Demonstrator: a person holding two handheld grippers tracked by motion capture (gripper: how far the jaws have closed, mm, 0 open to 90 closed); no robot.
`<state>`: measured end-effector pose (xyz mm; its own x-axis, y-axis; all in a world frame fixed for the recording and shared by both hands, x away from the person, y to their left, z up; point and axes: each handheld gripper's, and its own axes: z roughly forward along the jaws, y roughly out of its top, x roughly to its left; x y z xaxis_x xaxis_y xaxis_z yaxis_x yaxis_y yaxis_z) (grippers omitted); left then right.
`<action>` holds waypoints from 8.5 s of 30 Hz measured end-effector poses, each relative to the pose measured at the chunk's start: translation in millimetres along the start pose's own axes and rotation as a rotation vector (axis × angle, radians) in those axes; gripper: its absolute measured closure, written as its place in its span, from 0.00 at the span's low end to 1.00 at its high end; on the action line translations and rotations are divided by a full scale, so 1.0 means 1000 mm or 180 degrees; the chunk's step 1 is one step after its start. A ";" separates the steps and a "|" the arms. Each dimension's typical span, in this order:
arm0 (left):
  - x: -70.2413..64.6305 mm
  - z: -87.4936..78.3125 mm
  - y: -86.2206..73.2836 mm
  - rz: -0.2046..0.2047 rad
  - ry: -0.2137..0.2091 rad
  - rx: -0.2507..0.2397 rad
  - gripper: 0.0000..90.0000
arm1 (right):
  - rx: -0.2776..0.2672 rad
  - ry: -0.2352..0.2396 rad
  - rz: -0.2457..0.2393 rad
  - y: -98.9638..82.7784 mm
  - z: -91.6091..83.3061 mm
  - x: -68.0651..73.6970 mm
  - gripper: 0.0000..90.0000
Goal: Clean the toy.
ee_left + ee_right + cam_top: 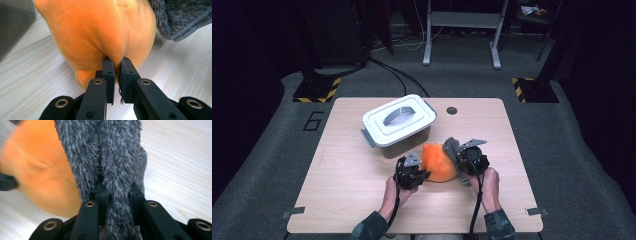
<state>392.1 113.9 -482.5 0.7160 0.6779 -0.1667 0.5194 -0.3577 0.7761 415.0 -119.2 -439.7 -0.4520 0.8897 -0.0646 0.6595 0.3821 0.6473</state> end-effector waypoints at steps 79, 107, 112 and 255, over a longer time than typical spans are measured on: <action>-0.014 -0.003 0.009 0.0226 0.0082 -0.0126 0.89 | -0.0460 0.0099 0.0009 0.009 -0.036 0.006 0.83; -0.013 -0.003 0.008 0.0005 -0.0083 -0.0138 0.89 | 0.0022 -0.0051 0.0131 -0.011 0.004 -0.015 0.83; -0.013 -0.004 0.009 0.0028 -0.0110 -0.0147 0.89 | 0.0031 -0.0061 0.0175 -0.010 0.000 -0.022 0.83; -0.014 -0.009 0.013 0.0241 -0.0094 -0.0149 0.96 | -0.0134 -0.0112 -0.0459 0.026 -0.019 0.036 0.84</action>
<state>384.9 105.9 -465.0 0.7662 0.6306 -0.1239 0.4415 -0.3764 0.8145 404.5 -81.5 -411.2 -0.5183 0.8349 -0.1853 0.5632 0.4963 0.6606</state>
